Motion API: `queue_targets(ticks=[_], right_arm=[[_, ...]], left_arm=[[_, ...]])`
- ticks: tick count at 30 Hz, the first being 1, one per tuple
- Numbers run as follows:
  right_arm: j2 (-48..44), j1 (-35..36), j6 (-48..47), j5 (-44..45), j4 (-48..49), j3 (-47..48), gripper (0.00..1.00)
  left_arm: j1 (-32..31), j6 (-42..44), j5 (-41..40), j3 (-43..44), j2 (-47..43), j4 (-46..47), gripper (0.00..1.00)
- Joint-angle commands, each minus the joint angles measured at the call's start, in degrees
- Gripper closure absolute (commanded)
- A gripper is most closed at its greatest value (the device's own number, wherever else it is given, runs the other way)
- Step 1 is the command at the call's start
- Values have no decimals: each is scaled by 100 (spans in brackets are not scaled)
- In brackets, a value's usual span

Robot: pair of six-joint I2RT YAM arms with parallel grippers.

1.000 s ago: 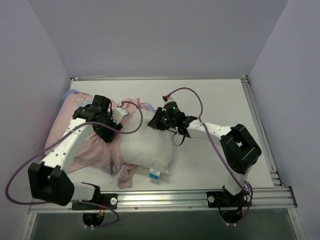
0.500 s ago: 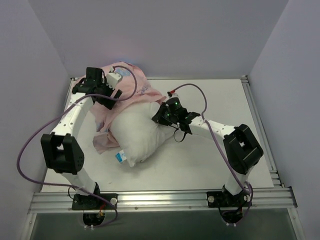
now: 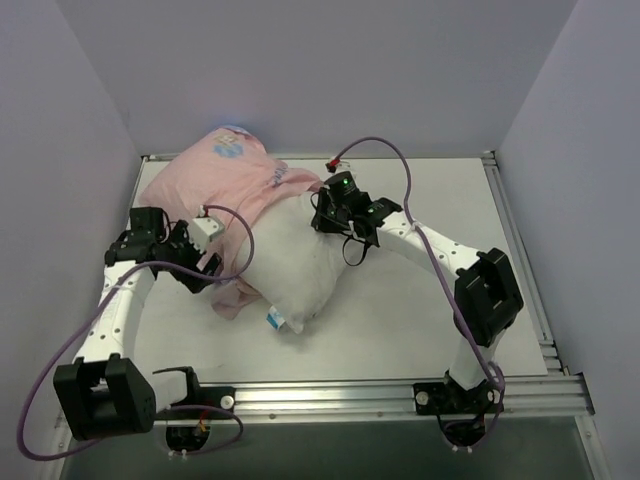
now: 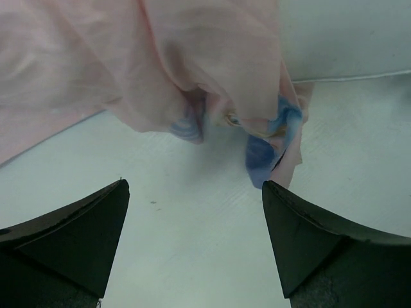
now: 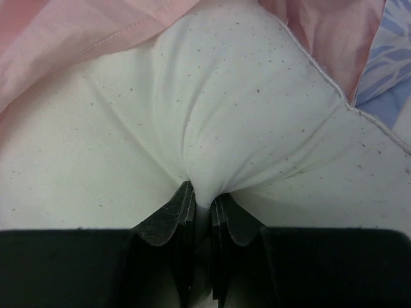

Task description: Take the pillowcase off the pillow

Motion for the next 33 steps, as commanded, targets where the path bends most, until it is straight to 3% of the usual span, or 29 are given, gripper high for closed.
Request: queue_targets(ticks=[1, 3, 7, 12, 15, 16, 17, 18, 19, 20, 24, 25, 29, 33], right_arm=[[118, 26, -276, 216, -364, 303, 96], [180, 26, -259, 198, -356, 303, 96], [329, -44, -232, 198, -435, 364, 98], [373, -167, -223, 207, -496, 391, 99], [365, -229, -276, 198, -566, 505, 87], [321, -229, -372, 198, -654, 566, 69], [294, -229, -451, 198, -715, 732, 60], [259, -229, -539, 198, -812, 838, 53], [146, -229, -644, 233, -1039, 961, 44], [66, -220, -880, 285, -1111, 1136, 41], [-862, -10, -1427, 408, -910, 849, 26], [-1049, 321, -1549, 513, -570, 674, 22], [-1648, 1342, -2209, 979, 539, -328, 16], [-1702, 1932, -2456, 1183, 1804, -1111, 14]], left_arm=[[10, 393, 1001, -410, 129, 75, 6], [-60, 164, 1151, -788, 146, 647, 6], [-823, -232, 1099, -956, 453, 931, 6], [-1220, -284, 890, -1377, 515, 1596, 6], [-1256, -512, 477, -1379, 935, 1966, 0], [-1238, -566, 362, -1317, 1077, 2012, 13], [-1151, -619, 291, -1247, 1209, 2030, 27], [-1089, -706, 273, -1099, 1419, 2047, 59], [-1019, -707, 412, -1027, 1473, 1995, 80], [-923, -751, 500, -983, 1500, 1969, 97], [-169, -1005, 1492, -1035, 827, 2030, 98], [-87, -1049, 1842, -1053, 658, 2013, 98], [-43, -1313, 2038, -992, -134, 1934, 98], [-52, -1331, 2004, -702, -109, 1573, 98]])
